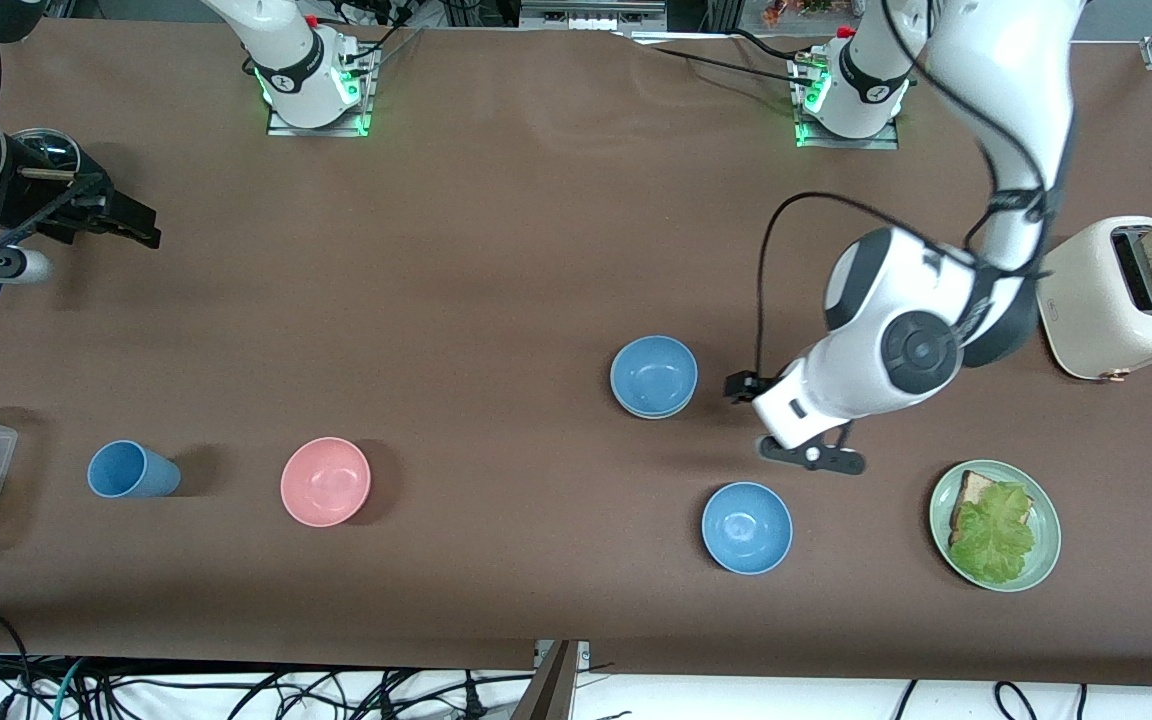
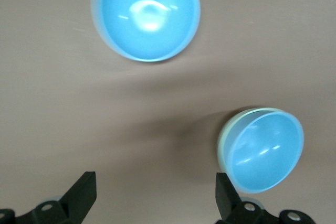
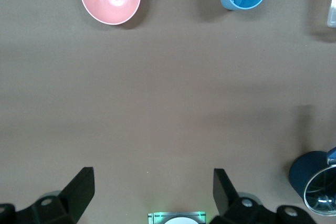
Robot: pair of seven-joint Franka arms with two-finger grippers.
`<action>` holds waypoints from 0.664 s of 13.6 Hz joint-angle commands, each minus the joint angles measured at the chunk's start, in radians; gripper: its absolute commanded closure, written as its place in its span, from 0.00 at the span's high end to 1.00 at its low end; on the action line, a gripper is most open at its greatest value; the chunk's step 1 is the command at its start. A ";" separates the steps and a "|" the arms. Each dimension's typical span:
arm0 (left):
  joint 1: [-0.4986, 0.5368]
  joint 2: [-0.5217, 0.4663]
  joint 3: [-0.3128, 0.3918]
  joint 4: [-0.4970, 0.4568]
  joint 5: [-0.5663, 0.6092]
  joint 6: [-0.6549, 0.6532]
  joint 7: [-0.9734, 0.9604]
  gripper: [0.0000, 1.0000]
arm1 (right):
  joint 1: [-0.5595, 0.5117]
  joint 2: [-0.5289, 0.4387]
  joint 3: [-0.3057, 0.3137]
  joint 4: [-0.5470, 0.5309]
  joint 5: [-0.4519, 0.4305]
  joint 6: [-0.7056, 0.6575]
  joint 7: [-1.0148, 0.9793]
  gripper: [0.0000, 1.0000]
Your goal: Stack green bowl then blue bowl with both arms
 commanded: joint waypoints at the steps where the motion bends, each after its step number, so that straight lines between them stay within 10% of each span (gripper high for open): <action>1: -0.001 -0.155 0.007 -0.018 0.094 -0.118 0.010 1.00 | -0.005 0.002 0.000 0.016 0.017 -0.014 -0.016 1.00; 5: 0.148 -0.301 0.004 -0.024 0.001 -0.204 0.062 1.00 | -0.005 0.002 0.001 0.016 0.017 -0.005 -0.014 1.00; 9: 0.194 -0.503 0.041 -0.237 -0.058 -0.216 0.093 1.00 | -0.003 -0.001 0.007 0.016 0.015 0.041 -0.016 1.00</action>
